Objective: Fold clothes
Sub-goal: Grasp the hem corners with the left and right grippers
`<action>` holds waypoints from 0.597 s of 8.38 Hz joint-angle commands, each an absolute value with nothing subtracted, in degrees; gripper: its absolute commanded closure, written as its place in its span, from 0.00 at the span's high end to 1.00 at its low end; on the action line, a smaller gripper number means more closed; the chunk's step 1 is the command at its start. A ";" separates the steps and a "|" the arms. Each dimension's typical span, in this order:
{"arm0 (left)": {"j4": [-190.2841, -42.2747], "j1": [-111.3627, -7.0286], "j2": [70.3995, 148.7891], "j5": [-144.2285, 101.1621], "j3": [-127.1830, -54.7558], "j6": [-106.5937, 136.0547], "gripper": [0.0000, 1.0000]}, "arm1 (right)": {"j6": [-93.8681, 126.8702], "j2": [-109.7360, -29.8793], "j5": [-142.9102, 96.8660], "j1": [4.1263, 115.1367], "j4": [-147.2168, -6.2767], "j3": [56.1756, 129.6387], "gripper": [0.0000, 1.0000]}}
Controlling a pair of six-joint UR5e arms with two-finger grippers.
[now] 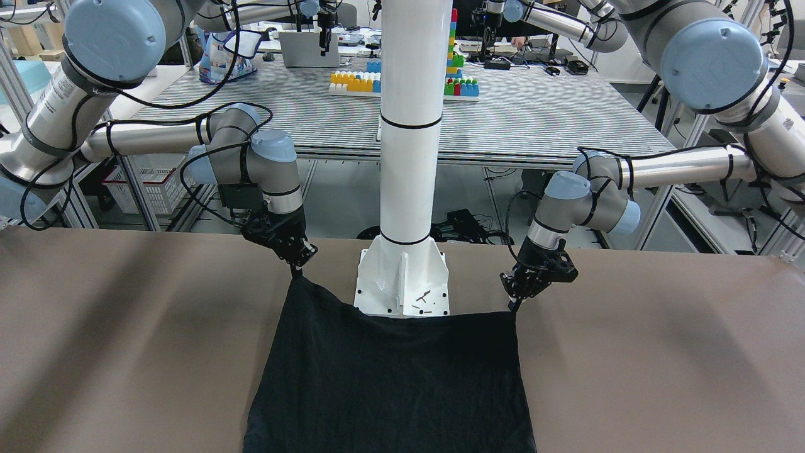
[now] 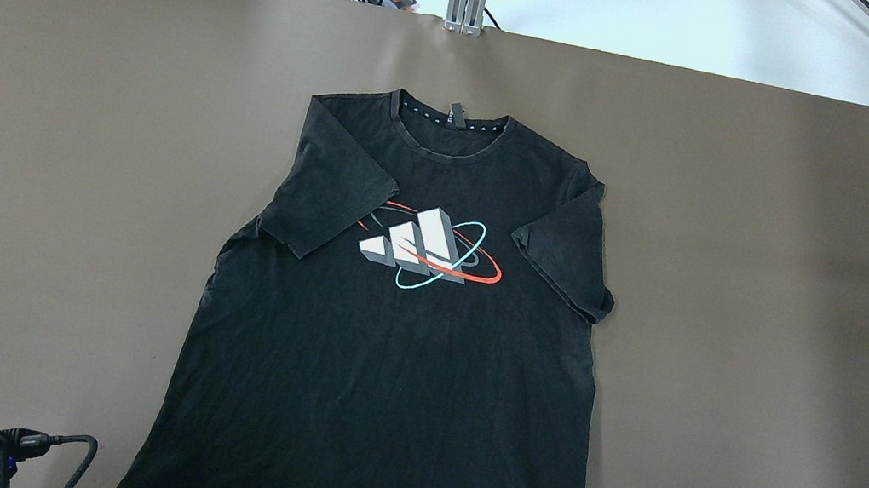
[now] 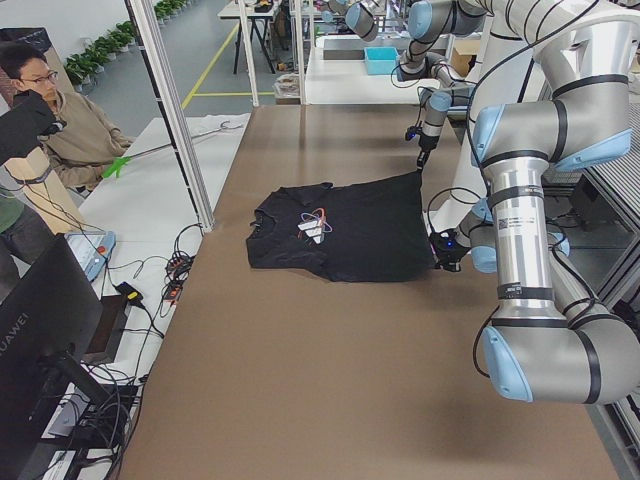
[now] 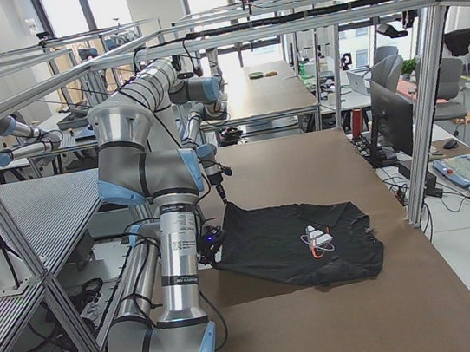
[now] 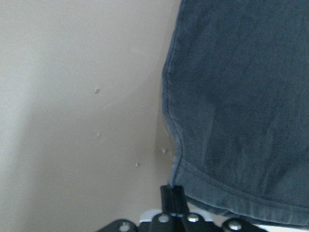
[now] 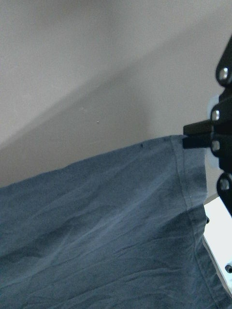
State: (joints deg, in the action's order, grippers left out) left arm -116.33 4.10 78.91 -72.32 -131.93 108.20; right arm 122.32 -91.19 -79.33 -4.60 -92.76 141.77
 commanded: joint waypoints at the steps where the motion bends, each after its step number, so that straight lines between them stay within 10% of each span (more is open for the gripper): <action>1: -116.19 -3.03 86.09 -78.02 -132.37 105.92 0.00 | 122.17 -89.66 -80.41 -0.82 -94.31 144.58 0.00; 5: -105.33 -25.62 102.10 -97.35 -126.75 93.20 0.00 | 102.55 -83.60 -103.13 26.91 -96.15 136.97 0.00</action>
State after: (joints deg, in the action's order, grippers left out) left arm -111.63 -15.50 94.90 -88.96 -129.37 98.91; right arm 113.60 -86.56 -92.43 12.72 -95.55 141.68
